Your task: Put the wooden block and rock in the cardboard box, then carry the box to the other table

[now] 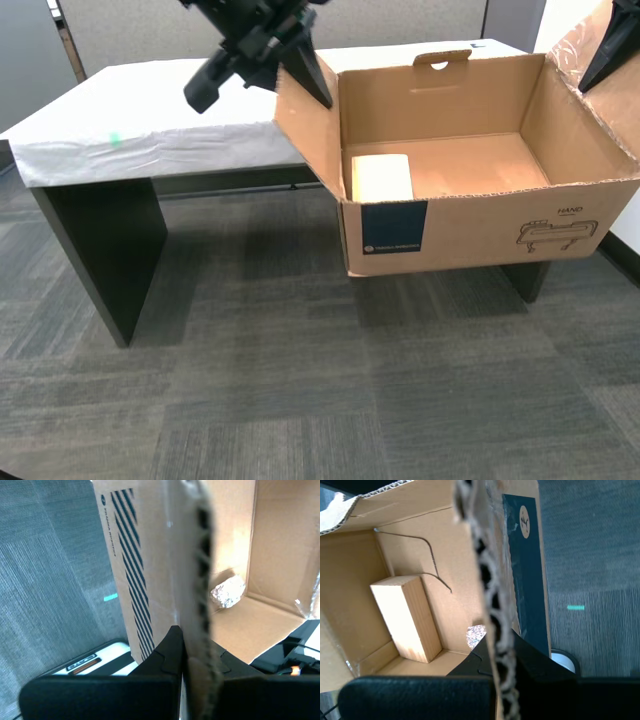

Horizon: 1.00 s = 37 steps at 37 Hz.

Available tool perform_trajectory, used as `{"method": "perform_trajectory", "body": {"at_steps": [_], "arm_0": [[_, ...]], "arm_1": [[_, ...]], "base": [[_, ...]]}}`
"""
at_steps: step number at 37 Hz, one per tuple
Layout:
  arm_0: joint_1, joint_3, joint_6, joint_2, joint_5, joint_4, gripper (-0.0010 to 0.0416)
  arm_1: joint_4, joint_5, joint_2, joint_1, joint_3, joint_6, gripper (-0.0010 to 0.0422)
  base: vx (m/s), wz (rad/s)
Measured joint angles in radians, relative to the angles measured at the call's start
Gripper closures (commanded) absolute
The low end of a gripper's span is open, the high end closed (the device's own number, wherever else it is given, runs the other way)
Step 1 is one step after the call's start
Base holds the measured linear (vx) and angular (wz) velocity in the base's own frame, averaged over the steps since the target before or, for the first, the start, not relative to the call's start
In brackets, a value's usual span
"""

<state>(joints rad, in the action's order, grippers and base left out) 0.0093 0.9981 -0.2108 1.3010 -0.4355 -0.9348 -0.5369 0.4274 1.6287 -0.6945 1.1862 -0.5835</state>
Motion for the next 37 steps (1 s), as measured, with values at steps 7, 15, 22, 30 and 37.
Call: {"method": "perform_trajectory", "body": {"at_steps": [7, 15, 22, 30, 37], "arm_0": [[0.0, 0.0, 0.029, 0.0, -0.003, -0.001, 0.0406], [0.002, 0.0, 0.032, 0.0, -0.005, -0.011, 0.0406], [0.002, 0.0, 0.032, 0.0, -0.004, -0.012, 0.0406], [0.003, 0.0, 0.031, 0.0, -0.003, -0.012, 0.0406], [0.005, 0.0, 0.03, 0.0, -0.003, -0.012, 0.0406]], "arm_1": [[0.004, 0.001, -0.05, 0.0, -0.041, -0.051, 0.0413], [0.005, 0.0, -0.047, -0.003, -0.043, -0.072, 0.0413], [0.01, 0.0, -0.047, -0.005, -0.043, -0.064, 0.0413], [0.016, 0.0, -0.047, -0.005, -0.043, 0.002, 0.0413], [0.016, 0.0, -0.047, -0.005, -0.043, 0.023, 0.0413]], "base": [[0.163, -0.017], [0.161, -0.014], [0.159, 0.033], [0.155, 0.138], [0.143, 0.059]]}}
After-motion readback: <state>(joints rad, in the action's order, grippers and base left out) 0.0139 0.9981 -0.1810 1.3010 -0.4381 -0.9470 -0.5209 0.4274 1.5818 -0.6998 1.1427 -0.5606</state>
